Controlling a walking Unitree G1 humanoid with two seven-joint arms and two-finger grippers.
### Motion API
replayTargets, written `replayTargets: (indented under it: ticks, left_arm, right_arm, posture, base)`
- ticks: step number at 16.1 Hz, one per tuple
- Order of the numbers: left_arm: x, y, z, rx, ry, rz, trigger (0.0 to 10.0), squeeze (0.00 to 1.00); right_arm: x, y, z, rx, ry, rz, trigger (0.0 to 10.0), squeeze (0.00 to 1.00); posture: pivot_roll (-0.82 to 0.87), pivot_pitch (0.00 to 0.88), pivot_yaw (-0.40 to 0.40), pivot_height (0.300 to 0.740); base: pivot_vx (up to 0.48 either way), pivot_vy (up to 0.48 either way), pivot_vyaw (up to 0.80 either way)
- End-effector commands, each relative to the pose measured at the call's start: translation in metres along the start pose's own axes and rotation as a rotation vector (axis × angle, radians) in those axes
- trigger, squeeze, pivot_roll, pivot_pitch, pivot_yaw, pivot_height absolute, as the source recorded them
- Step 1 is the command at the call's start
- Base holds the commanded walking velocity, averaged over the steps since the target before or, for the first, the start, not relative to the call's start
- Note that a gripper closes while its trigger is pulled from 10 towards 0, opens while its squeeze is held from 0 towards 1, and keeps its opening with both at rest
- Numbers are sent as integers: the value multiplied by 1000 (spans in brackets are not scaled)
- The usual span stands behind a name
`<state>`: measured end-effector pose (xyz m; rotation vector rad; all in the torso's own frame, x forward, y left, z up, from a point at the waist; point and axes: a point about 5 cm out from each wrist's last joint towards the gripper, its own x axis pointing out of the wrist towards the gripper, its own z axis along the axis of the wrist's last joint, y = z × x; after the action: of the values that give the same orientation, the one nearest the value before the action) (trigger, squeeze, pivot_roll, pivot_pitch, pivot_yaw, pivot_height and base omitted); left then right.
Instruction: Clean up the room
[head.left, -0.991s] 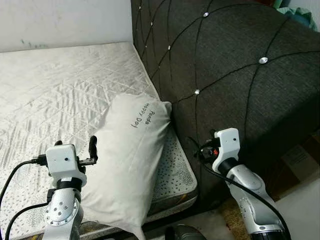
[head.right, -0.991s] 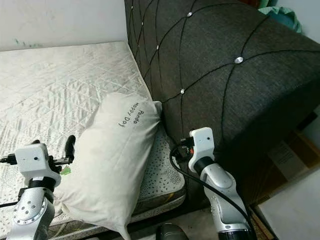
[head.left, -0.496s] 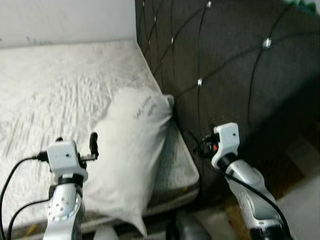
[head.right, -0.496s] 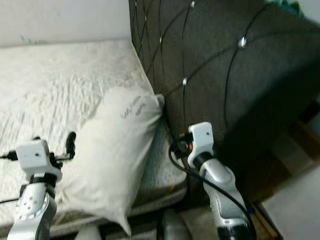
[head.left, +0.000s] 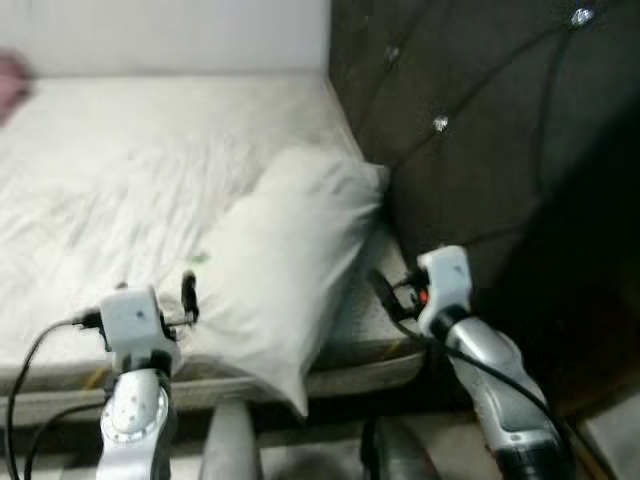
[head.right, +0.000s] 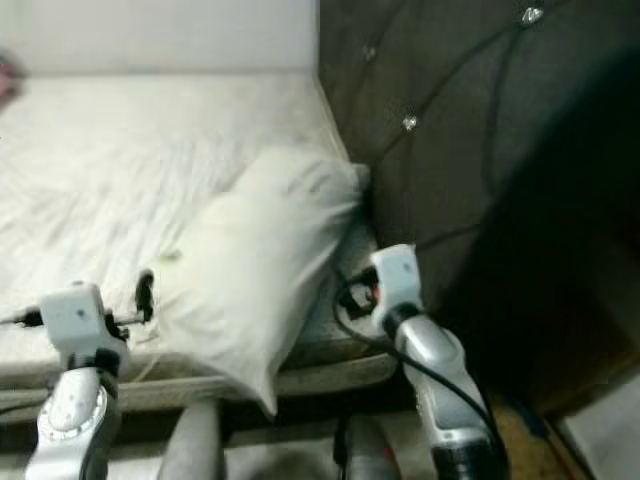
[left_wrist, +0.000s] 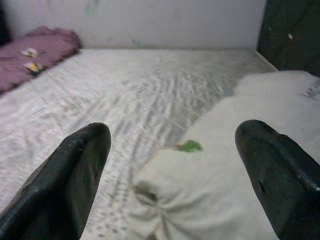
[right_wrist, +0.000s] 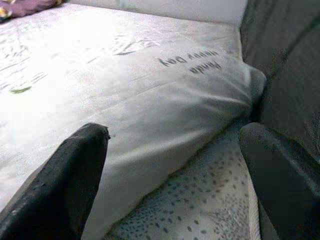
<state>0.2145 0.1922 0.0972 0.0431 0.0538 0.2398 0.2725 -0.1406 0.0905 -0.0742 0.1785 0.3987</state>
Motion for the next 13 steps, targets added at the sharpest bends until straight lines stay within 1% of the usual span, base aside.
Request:
replayTargets:
  ticks: [1, 2, 3, 4, 5, 6, 7, 8, 10, 11, 13]
  left_arm:
    - [5, -1, 10, 22, -33, 8, 10000, 0]
    - [6, 0, 11, 24, -32, 17, 10000, 0]
    - [7, 3, 12, 31, -35, 33, 10000, 0]
    - [7, 6, 14, 31, -37, 34, 10000, 0]
    - [7, 9, 16, 37, -40, 47, 10000, 0]
    - [5, 13, 16, 41, -38, 67, 10000, 0]
    - [-1, 20, 14, 56, -26, 87, 10000, 0]
    - [-6, 23, 11, 65, -12, 88, 10000, 0]
    - [-10, 25, 6, 83, 8, 78, 10000, 0]
    - [-12, 26, 5, 90, 15, 74, 10000, 0]
    - [-11, 27, 6, 92, 17, 78, 10000, 0]
  right_arm:
    - [5, 5, 7, -46, -9, 27, 10000, 0]
    - [7, 14, 10, -5, -17, 109, 10000, 0]
    - [8, 21, 11, 2, 15, 179, 10000, 0]
    - [10, 23, 14, 2, 0, 196, 10000, 0]
    - [12, 23, 17, 30, -27, 182, 10000, 0]
    - [14, 23, 16, 46, -21, 176, 10000, 0]
    - [17, 31, 17, 35, -29, 223, 10000, 0]
    - [17, 38, 14, 50, -3, 264, 10000, 0]
    - [15, 46, 4, 9, 78, 319, 10000, 0]
    - [13, 50, 3, 1, 80, 363, 10000, 0]
    - [12, 49, 0, 25, 113, 385, 10000, 0]
  posture:
    - [-25, 18, -29, 652]
    - [-24, 20, -29, 652]
    - [-18, 36, -30, 652]
    - [-10, 49, -31, 652]
    - [11, 66, -35, 652]
    - [17, 68, -32, 652]
    - [18, 86, -33, 652]
    - [17, 86, -35, 652]
    - [13, 79, -32, 647]
    - [20, 79, -34, 637]
    - [24, 80, -36, 607]
  base:
    - [0, 0, 0]
    - [0, 0, 0]
    - [0, 0, 0]
    - [0, 0, 0]
    - [0, 0, 0]
    - [0, 0, 0]
    - [0, 0, 0]
    - [0, 0, 0]
    - [0, 0, 0]
    - [0, 0, 0]
    - [0, 0, 0]
